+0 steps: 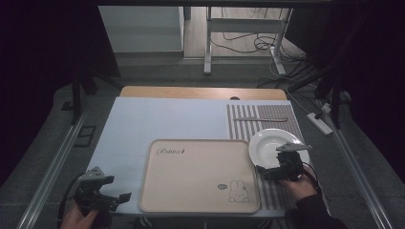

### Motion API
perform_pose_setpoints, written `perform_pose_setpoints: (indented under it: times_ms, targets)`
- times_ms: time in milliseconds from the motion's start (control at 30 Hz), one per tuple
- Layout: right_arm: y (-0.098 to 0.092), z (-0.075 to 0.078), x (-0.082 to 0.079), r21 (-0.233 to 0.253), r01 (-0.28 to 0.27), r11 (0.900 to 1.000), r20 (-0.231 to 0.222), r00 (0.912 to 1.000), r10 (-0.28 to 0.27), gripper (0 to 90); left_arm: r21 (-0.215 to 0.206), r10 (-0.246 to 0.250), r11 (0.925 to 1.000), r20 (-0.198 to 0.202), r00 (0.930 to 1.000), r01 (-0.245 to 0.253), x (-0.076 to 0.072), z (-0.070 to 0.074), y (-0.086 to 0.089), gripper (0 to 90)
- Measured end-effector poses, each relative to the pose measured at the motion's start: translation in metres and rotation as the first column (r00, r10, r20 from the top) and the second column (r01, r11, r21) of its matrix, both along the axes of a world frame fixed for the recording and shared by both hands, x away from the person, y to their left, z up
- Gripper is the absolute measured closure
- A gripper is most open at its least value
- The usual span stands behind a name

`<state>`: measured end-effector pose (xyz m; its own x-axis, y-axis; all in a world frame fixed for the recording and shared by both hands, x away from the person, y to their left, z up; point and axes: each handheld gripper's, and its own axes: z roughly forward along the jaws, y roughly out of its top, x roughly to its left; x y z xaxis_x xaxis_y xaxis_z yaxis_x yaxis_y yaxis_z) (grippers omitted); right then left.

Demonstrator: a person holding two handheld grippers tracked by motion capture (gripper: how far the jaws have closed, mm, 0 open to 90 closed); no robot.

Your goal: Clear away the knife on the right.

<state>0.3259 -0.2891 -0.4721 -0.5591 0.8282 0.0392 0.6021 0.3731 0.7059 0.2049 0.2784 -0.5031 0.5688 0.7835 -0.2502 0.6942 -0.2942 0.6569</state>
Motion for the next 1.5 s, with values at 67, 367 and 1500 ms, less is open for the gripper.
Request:
perform_pose_setpoints:
  times_ms: [67,367,1500]
  targets:
    - [0.0,0.001,0.004,0.007,0.001,1.0,-0.002,1.0,-0.001,0.0,0.002,0.0,1.0,-0.001,1.0,0.0,0.0,0.0,0.0,1.0]
    - [-0.001,-0.001,0.023,-0.012,0.011,1.0,-0.018,0.9998,-0.011,0.0,0.004,0.0,1.0,-0.001,1.0,0.0,0.0,0.0,0.0,1.0]
    - [-0.007,-0.005,0.097,-0.085,0.088,0.992,-0.041,0.9949,-0.092,0.0,0.008,-0.002,1.0,-0.002,1.0,0.002,0.0,0.0,-0.001,1.1]
